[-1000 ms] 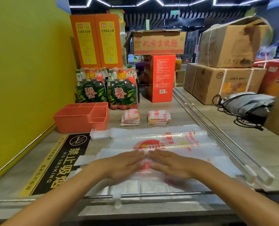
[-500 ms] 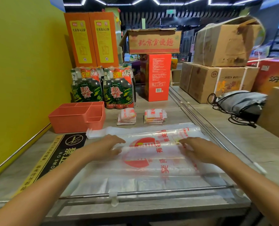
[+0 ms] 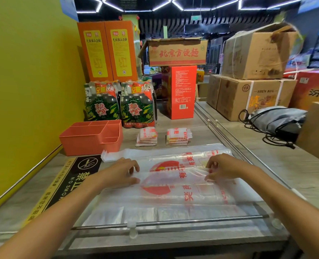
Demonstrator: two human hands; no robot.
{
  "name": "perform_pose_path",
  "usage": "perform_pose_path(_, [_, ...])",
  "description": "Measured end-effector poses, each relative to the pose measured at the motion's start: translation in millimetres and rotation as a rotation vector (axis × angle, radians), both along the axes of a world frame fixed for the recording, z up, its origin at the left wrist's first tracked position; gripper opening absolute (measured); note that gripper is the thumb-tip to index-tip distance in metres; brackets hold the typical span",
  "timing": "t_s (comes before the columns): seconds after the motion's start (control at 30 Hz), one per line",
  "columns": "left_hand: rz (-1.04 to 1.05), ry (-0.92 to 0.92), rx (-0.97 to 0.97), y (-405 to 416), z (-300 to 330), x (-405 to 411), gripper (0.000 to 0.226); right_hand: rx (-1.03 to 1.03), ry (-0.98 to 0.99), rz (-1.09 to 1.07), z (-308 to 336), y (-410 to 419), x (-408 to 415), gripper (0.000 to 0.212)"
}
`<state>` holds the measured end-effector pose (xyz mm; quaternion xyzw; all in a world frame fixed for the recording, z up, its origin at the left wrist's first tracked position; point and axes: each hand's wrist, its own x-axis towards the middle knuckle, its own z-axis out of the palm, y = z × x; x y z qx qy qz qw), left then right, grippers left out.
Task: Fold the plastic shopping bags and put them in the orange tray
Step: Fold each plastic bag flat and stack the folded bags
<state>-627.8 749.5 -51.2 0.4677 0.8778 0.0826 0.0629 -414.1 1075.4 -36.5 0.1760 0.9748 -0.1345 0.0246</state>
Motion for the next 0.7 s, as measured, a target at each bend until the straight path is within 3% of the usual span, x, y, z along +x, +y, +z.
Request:
perform_pose_path(0.13, [-0.038,0.019,0.053,-4,-2,-2,0.038,0.042,0.110,0.003,1,-1,1,0.021])
perform_pose_path(0.2, [-0.026,0.005,0.095,-7,-3,-3,0.028,0.037,0.222,0.037,1,1,5,0.013])
perform_pose_path(0.3, [-0.010,-0.022,0.186,-11,1,-8,0.013,-0.008,0.343,0.058,2,8,11,0.011])
perform_pose_path(0.43, [-0.051,0.009,0.328,-6,19,-15,0.015,0.043,0.522,0.045,9,22,11,0.005])
perform_pose_path(0.6, [0.013,0.220,0.472,17,19,-32,0.037,0.217,0.785,-0.091,-1,38,-14,0.016])
perform_pose_path(0.7, [-0.012,0.225,0.371,29,2,-33,0.055,0.281,0.569,-0.090,-26,43,-26,0.045])
